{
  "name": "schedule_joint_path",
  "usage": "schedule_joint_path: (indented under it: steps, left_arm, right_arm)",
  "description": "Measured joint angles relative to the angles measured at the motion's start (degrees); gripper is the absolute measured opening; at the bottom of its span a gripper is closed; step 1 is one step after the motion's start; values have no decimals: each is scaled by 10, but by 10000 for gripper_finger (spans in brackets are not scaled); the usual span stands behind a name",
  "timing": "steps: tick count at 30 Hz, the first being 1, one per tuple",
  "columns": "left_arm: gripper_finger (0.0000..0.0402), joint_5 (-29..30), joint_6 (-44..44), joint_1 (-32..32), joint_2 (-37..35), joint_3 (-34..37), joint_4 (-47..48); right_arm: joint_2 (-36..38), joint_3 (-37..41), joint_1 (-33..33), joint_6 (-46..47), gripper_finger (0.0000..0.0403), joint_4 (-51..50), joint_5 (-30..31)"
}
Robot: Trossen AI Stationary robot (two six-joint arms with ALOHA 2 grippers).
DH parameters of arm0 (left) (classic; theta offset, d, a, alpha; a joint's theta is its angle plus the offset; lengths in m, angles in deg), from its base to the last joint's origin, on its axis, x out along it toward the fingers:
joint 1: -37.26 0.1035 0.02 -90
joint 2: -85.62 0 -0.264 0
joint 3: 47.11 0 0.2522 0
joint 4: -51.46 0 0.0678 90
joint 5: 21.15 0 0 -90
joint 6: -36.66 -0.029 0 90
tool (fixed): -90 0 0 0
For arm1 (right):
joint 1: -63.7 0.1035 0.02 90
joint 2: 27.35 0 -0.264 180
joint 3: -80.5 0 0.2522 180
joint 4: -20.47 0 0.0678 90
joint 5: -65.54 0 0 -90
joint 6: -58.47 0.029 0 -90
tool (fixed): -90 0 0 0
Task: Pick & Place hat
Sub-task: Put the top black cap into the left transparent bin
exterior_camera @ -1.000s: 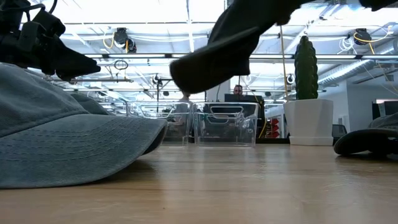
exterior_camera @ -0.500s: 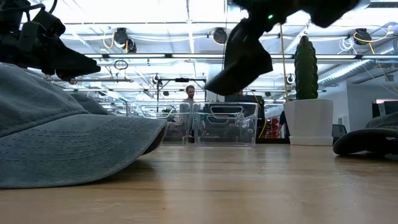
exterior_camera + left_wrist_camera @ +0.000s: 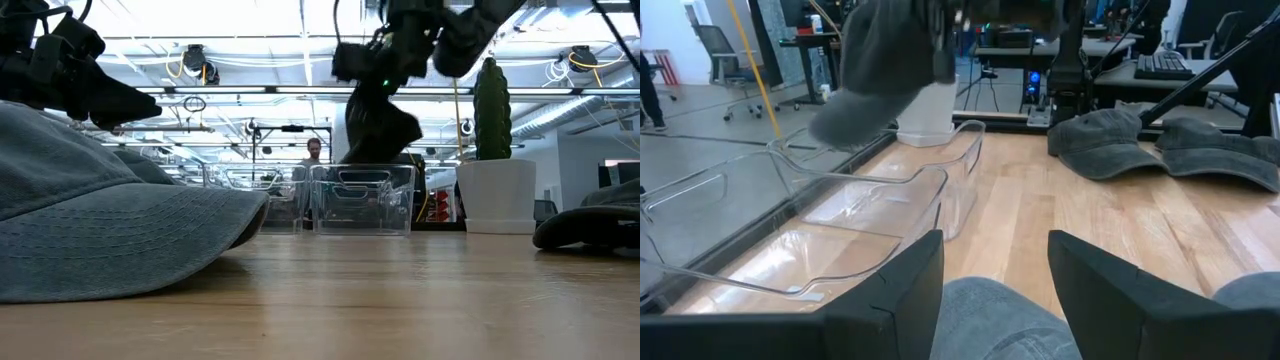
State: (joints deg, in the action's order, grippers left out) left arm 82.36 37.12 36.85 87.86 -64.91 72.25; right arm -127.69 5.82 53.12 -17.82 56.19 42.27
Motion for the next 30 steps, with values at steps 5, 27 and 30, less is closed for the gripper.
schedule_joint_path:
  steps: [5, 27, 30]
  left_arm:
    - [191, 0, 0, 0, 0, 0, 0]
    - [191, 0, 0, 0, 0, 0, 0]
    - [191, 0, 0, 0, 0, 0, 0]
  right_arm:
    - [-30, -19, -7, 6, 0, -29, -22]
    - [-44, -21, 0, 123, 0, -142, -55]
    - [-44, -21, 7, 153, 0, -152, -71]
